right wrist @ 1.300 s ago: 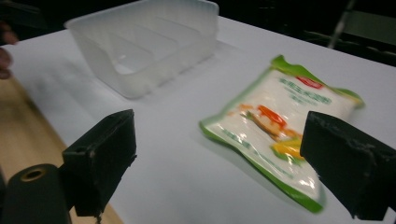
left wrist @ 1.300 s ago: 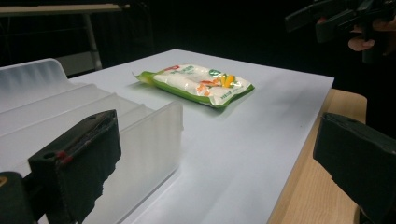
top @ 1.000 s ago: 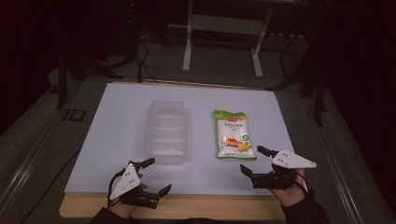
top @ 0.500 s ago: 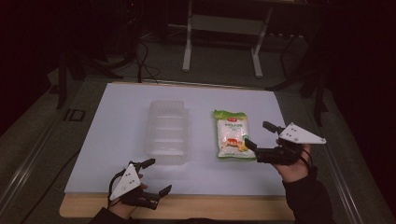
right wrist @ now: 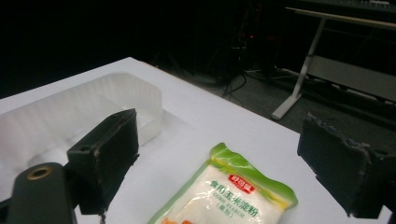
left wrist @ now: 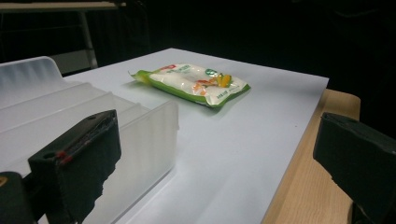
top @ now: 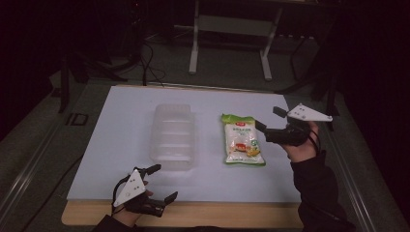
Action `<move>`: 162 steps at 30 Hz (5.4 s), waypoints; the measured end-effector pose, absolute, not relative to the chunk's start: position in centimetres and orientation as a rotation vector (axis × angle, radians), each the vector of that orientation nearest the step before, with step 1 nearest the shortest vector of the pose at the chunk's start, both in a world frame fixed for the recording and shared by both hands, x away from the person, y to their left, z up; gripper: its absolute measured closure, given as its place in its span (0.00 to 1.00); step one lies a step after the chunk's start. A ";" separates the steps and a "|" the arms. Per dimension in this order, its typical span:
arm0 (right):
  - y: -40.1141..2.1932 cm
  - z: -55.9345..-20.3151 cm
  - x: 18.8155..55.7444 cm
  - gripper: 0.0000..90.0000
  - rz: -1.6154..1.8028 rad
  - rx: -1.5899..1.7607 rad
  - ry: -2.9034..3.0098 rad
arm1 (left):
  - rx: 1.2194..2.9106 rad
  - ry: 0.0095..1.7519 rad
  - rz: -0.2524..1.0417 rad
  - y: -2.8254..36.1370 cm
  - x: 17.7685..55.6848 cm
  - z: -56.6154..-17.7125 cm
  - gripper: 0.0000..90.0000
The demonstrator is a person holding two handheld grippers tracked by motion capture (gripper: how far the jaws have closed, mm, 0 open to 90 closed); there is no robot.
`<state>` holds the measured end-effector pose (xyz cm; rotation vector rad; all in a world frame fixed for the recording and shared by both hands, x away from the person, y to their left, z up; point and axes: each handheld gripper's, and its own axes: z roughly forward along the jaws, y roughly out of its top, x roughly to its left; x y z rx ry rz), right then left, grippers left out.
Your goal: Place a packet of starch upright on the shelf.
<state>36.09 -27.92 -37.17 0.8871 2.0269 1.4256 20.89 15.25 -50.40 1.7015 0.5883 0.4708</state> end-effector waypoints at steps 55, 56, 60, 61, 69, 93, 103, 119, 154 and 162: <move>-29.0 -52.0 48.7 0.28 1.132 1.363 2.287 | 1.712 0.595 0.435 15.2 21.1 -50.5 0.01; -28.9 -52.2 48.8 0.27 1.132 1.365 2.301 | 1.712 0.595 0.436 15.2 21.1 -50.5 0.01; -28.5 -52.4 49.1 0.27 1.143 1.412 2.322 | 1.714 0.595 0.433 15.2 21.1 -50.6 0.01; -28.6 -52.5 49.2 0.27 1.152 1.433 2.328 | 1.714 0.595 0.432 15.2 21.1 -50.6 0.01; -28.1 -52.6 49.1 0.44 1.161 1.522 2.354 | 1.722 0.590 0.429 15.1 21.1 -50.6 0.01; -24.6 -49.4 46.1 0.86 0.957 1.327 2.286 | 1.718 0.596 0.441 15.1 21.1 -50.6 0.01; -25.0 -46.7 43.2 0.88 1.144 1.237 2.229 | 1.705 0.601 0.460 15.2 21.2 -50.6 0.01; -25.3 -42.6 38.1 0.90 1.271 1.082 2.229 | 1.688 0.640 0.449 14.3 20.9 -49.5 0.02; -24.5 -36.8 31.5 0.90 1.481 0.881 2.133 | 1.814 0.609 0.242 4.4 30.5 -40.0 0.02; -24.0 -36.3 31.1 0.90 1.508 0.849 2.133 | 1.833 0.646 0.179 2.5 33.0 -40.7 0.02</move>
